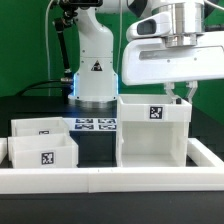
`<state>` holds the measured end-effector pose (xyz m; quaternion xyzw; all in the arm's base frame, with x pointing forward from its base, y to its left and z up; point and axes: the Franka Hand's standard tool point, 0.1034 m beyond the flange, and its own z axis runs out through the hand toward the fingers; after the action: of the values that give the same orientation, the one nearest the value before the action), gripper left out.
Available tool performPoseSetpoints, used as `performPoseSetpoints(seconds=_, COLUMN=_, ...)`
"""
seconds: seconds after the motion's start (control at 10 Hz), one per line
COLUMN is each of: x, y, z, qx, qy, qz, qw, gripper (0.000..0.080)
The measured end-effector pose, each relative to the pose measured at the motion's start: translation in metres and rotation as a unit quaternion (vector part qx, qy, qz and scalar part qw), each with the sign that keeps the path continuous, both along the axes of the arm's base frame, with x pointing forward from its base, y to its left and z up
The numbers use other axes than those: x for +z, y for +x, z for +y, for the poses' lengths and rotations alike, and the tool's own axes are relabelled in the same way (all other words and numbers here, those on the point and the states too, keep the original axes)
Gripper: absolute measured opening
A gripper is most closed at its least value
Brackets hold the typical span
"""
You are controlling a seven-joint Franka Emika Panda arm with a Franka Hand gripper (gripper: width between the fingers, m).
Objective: Assemble drawer
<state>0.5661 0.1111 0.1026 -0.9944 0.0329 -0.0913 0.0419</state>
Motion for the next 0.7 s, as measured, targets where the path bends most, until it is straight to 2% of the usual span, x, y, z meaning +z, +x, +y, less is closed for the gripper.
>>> performPoseSetpoints(seconds=0.2, x=0.0002, y=0.0001, z=0.0003, qx=-0.009, qy=0.002, qz=0.001, qw=1.000, gripper=0.0038)
performPoseSetpoints(seconds=0.7, x=0.0003, y=0.0021, z=0.0028, qx=-0.164, qy=0.041, qz=-0.002, qw=0.986, gripper=0.0042)
